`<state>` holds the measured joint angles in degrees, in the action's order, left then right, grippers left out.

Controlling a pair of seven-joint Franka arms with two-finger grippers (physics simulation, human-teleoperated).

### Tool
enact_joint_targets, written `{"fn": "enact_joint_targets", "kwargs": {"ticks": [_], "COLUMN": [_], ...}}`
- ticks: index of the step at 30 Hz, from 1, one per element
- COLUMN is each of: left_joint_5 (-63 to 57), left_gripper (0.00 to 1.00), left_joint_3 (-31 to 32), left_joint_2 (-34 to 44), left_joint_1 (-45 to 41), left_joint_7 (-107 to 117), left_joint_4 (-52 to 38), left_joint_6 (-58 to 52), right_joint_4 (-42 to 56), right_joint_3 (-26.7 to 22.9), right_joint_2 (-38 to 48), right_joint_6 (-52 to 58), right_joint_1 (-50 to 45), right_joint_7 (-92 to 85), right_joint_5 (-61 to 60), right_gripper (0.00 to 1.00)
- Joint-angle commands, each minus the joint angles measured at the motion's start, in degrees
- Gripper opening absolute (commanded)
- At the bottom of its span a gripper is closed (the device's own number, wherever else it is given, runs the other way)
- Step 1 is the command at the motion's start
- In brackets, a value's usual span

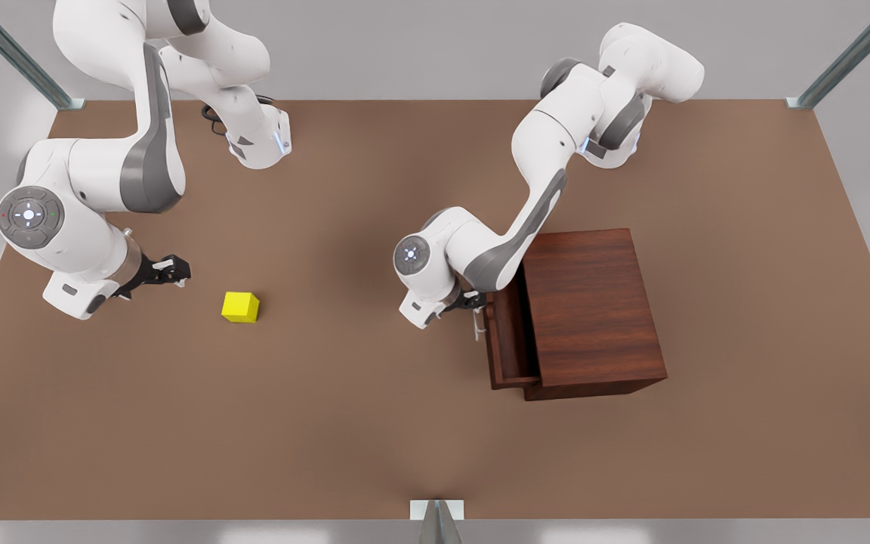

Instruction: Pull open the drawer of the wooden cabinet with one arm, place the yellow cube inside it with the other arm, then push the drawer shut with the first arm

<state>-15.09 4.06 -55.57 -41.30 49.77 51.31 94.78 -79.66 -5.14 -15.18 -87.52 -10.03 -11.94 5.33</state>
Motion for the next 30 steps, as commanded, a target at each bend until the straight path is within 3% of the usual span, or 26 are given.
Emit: {"fn": "enact_joint_targets", "kwargs": {"ticks": [1, 21, 25, 28, 30], "left_joint_5": [-0.02, 3.23, 7.79, 10.96, 11.05], "left_gripper": [1.0, 1.0, 1.0, 1.0, 1.0], "left_joint_3": [0.07, 0.15, 0.07, 0.15, 0.5], "left_joint_2": [0.03, 0.64, 17.95, 26.21, 27.97], "left_joint_1": [-0.09, -0.71, 7.9, 18.97, 24.86], "left_joint_7": [0.76, 2.17, 2.0, -12.58, -25.31], "left_joint_4": [-0.16, -2.53, -2.97, -2.97, -2.88], "left_joint_6": [0.58, 0.31, -19.98, -37.3, -43.09], "right_joint_4": [0.03, 0.11, -3.04, -13.06, -24.65], "right_joint_3": [-0.05, 0.04, 0.57, 0.57, 0.57], "right_joint_2": [0.07, -0.98, -9.25, -8.46, -3.02], "right_joint_6": [0.07, -0.02, -8.01, -21.1, -31.64], "right_joint_1": [0.01, -0.08, -4.56, -4.65, -3.86], "right_joint_7": [-0.02, 0.16, 5.51, 11.06, 11.06], "right_joint_5": [0.03, 0.64, -3.14, -6.04, -6.04], "right_gripper": [1.0, 1.0, 1.0, 1.0, 1.0]}}
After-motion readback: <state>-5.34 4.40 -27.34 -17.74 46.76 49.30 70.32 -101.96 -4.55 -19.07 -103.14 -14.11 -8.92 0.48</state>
